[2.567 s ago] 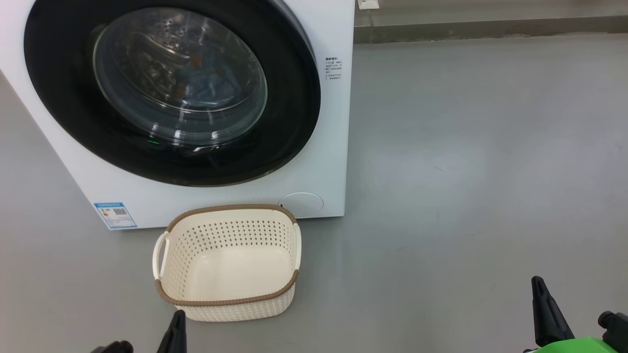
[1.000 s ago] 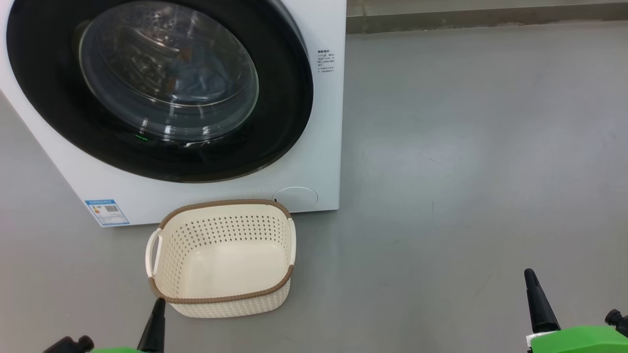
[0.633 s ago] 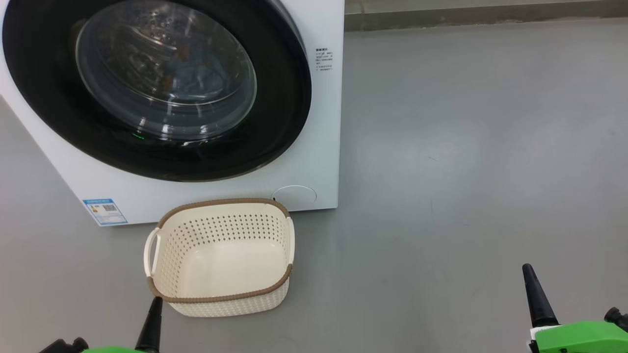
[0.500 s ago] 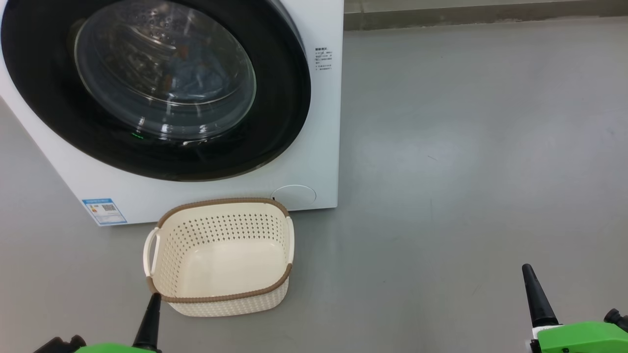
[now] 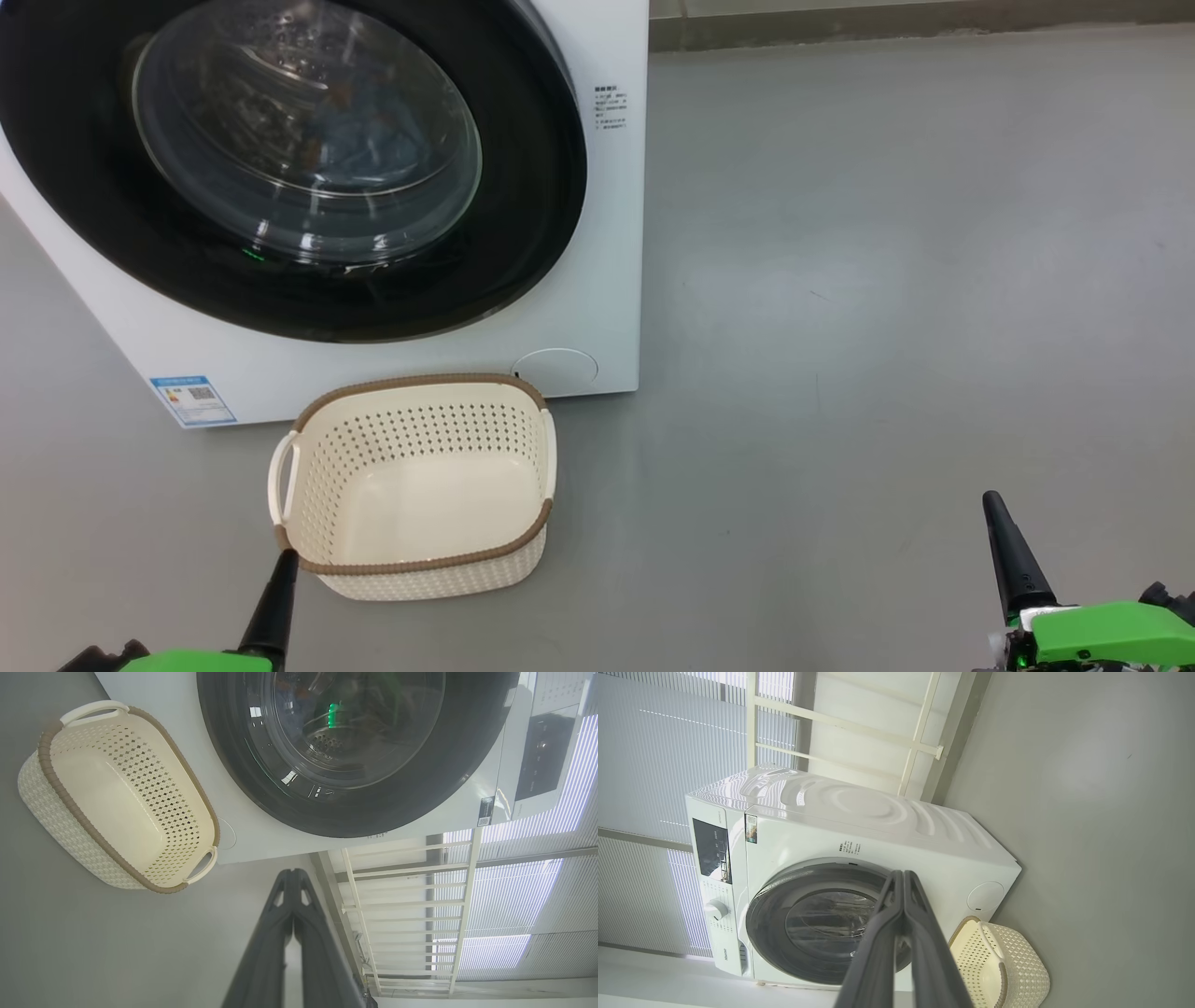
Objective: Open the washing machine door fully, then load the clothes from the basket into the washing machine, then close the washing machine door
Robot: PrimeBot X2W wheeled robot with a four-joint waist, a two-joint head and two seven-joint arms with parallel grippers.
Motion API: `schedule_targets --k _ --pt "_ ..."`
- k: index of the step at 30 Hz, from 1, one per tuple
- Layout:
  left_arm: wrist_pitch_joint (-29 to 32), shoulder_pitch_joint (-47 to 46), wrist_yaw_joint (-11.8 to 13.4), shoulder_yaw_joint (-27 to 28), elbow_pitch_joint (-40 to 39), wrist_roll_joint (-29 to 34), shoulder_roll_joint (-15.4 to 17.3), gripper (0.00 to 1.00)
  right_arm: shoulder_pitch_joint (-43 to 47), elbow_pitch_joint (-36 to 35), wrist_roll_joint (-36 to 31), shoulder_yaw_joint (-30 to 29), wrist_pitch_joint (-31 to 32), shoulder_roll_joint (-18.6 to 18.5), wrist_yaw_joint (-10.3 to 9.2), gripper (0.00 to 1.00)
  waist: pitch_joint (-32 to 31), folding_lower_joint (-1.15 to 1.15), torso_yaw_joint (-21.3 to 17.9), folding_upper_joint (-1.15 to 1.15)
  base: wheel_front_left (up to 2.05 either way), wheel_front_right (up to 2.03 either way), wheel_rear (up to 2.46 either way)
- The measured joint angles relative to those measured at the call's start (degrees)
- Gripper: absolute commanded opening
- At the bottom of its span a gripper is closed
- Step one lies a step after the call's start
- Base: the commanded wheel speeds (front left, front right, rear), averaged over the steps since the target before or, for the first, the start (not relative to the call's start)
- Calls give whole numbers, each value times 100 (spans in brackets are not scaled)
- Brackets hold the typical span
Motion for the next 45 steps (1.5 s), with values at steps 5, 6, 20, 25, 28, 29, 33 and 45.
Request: schedule_targets --k 5,6,20,25,28,29,33,45 --pt "88 -78 -33 71 8 -263 1 0 -1 10 321 21 75 -2 -1 0 14 0 -11 0 0 0 0" --pt "92 -87 -33 80 8 -339 1 0 -4 13 393 24 107 -3 -1 0 17 0 -14 0 0 0 0" --pt "341 -191 -41 247 23 -1167 1 0 -114 56 1302 54 335 -15 -43 0 57 0 -45 0 0 0 0" --pt "361 -207 -42 274 24 -1273 1 0 -138 57 1428 58 356 -19 -43 0 62 0 -49 0 0 0 0" --pt "361 -207 -42 276 24 -1273 1 0 -138 57 1428 59 356 -19 -43 0 62 0 -49 0 0 0 0" --pt "361 -207 -42 277 24 -1273 1 0 -138 57 1428 59 356 -19 -43 0 62 0 -49 0 0 0 0" --pt "361 -207 -42 278 24 -1273 1 0 -138 57 1428 59 356 -20 -43 0 62 0 -49 0 0 0 0" --pt "386 -207 -42 283 24 -1273 0 0 -138 57 1428 60 356 -20 -43 0 62 0 -49 0 0 0 0"
